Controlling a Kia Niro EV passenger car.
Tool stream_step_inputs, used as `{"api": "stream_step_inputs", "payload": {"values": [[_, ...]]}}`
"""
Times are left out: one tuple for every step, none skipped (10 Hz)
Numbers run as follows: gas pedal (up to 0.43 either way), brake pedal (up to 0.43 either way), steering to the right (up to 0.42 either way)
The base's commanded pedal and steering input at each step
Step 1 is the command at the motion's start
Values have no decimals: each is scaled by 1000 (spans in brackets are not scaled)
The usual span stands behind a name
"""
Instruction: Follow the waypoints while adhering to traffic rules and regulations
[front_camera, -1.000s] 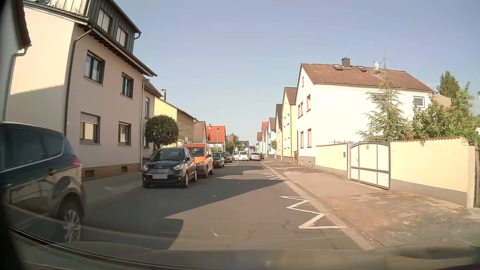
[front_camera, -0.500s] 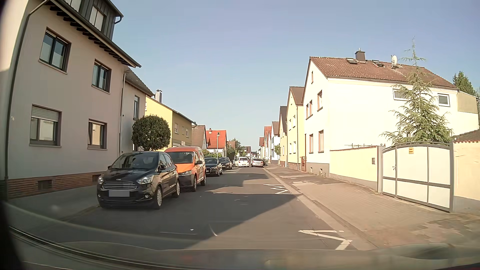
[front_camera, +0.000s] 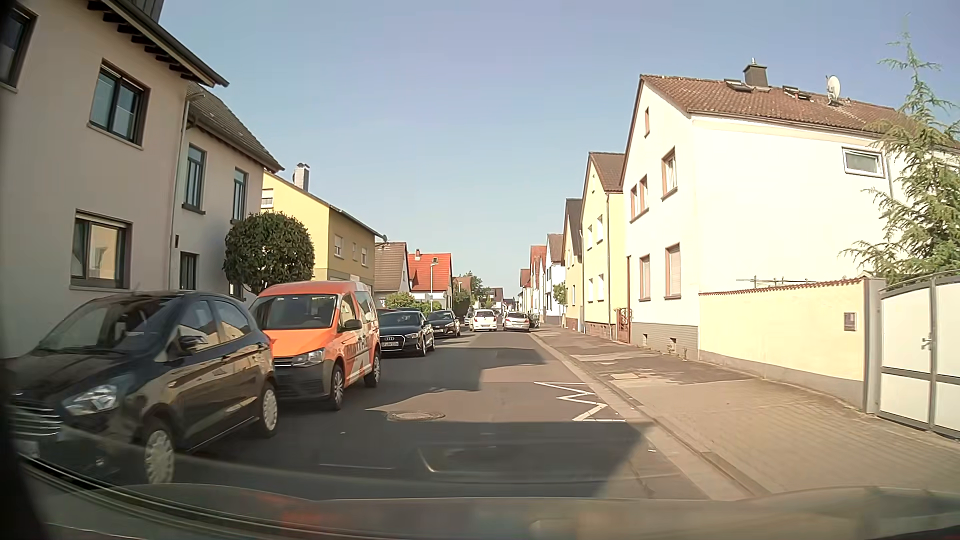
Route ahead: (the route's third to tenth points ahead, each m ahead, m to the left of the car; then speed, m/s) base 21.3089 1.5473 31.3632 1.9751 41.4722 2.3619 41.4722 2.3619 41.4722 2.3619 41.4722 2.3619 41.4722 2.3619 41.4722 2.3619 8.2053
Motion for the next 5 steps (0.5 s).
{"api": "stream_step_inputs", "payload": {"values": [[0, 30, -1], [0, 24, -2], [0, 24, -2], [0, 24, -2], [0, 24, -3]]}}
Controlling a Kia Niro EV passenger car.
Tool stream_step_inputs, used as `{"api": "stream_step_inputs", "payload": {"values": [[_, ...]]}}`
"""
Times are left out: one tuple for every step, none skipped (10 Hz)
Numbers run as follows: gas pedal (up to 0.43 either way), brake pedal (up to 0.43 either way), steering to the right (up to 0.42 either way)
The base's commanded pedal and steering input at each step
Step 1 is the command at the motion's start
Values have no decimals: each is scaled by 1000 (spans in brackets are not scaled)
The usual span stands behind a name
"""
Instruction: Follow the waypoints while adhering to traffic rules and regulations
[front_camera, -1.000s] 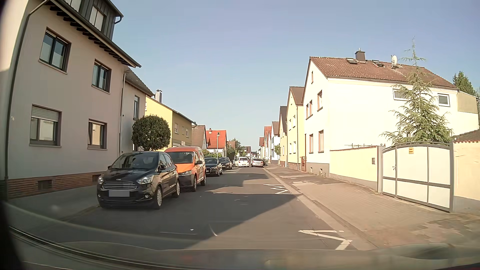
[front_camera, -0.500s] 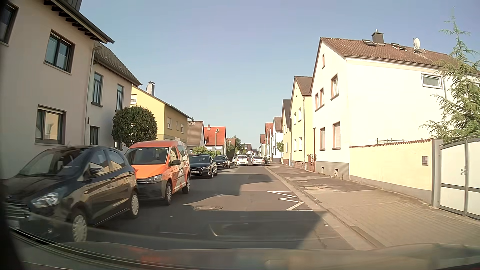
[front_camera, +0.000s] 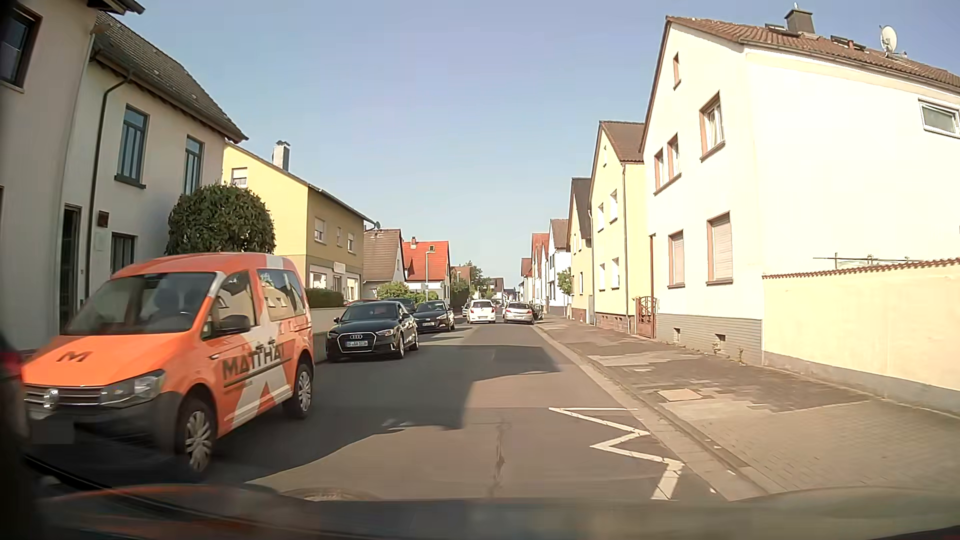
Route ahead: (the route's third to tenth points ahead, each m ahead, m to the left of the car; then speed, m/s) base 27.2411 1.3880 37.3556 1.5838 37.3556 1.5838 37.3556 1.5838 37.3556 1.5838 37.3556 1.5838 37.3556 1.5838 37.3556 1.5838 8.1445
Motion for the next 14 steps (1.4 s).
{"api": "stream_step_inputs", "payload": {"values": [[0, 24, -2], [0, 30, -1], [0, 24, -3], [0, 24, -7], [0, 24, -9], [0, 30, -5], [0, 30, 1], [0, 24, 2], [0, 30, -3], [0, 24, -5], [0, 24, -2], [0, 30, 0], [0, 30, -3], [0, 37, -4]]}}
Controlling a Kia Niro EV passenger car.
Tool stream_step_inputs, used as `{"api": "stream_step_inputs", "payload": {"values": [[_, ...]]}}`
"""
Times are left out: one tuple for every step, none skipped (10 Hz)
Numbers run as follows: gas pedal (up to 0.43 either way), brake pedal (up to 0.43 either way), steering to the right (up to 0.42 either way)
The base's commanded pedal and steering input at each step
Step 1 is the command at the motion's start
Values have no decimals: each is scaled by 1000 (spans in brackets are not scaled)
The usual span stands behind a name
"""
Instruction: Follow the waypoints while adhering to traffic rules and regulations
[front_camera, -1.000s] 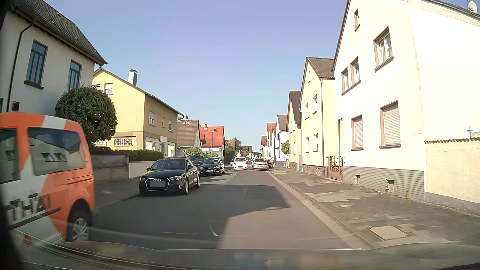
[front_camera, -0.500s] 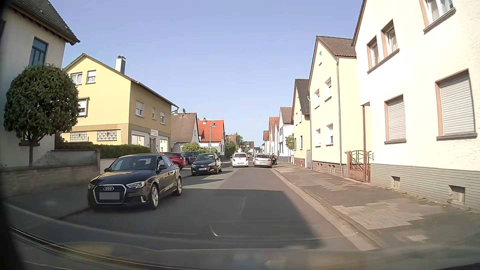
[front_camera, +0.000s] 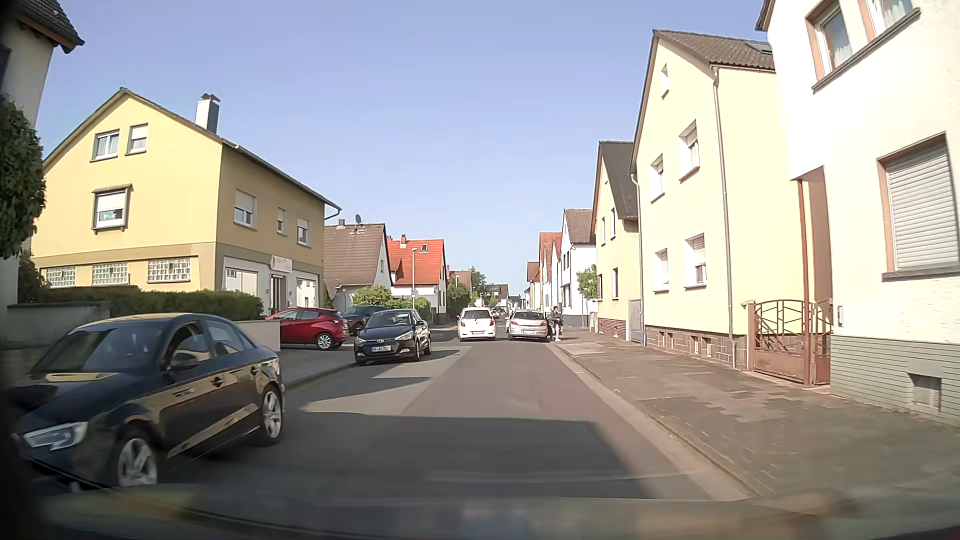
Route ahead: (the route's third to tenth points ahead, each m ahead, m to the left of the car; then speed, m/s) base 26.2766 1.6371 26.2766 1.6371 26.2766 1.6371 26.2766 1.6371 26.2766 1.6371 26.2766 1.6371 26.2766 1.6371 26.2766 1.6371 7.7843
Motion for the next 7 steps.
{"api": "stream_step_inputs", "payload": {"values": [[0, 49, -2], [0, 55, -1], [0, 104, -1], [0, 152, -1], [0, 165, 0], [0, 177, 0], [0, 195, 0]]}}
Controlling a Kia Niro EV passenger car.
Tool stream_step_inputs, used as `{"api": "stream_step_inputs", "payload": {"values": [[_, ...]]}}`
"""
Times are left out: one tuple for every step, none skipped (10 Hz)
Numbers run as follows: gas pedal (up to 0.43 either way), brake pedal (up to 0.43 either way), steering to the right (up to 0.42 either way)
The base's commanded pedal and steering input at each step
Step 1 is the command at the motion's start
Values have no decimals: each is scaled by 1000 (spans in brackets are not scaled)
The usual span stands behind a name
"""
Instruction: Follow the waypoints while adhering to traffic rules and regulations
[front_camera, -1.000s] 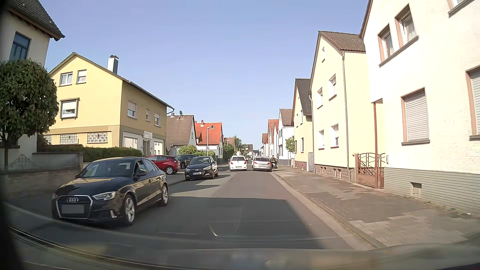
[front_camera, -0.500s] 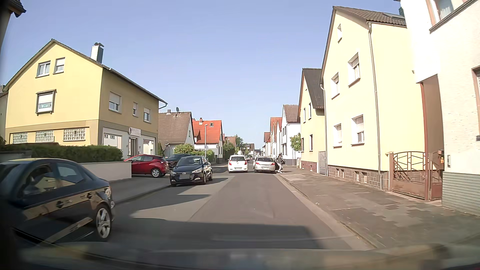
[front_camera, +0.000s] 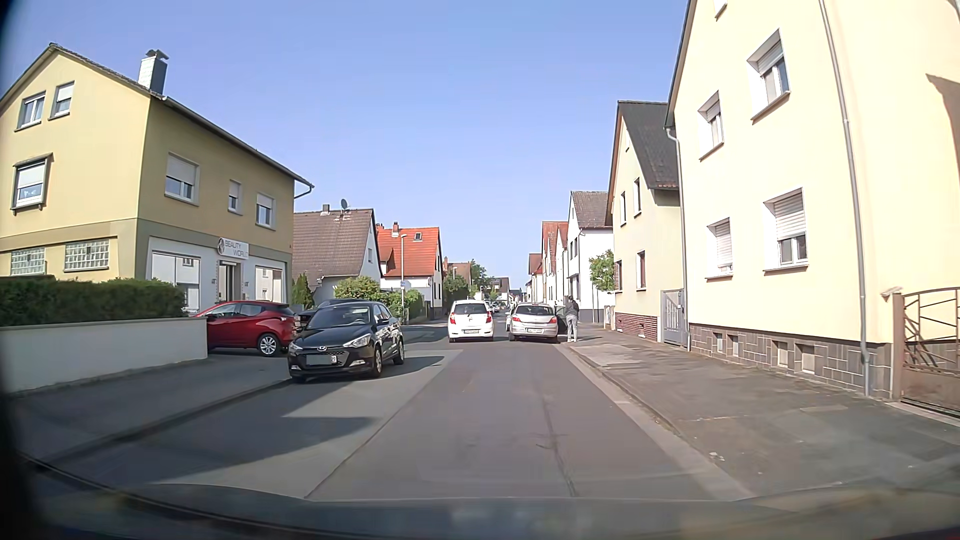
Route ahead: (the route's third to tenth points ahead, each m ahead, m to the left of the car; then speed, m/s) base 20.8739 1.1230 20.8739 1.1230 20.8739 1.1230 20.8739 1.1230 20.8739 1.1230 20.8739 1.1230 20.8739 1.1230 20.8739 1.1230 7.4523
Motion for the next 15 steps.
{"api": "stream_step_inputs", "payload": {"values": [[0, 220, 0], [0, 226, 0], [0, 232, 0], [0, 238, 0], [0, 238, 0], [0, 250, -1], [0, 268, -3], [0, 280, -3], [0, 280, -7], [0, 280, -18], [0, 280, -33], [0, 280, -42], [0, 280, -56], [0, 280, -69], [0, 280, -80]]}}
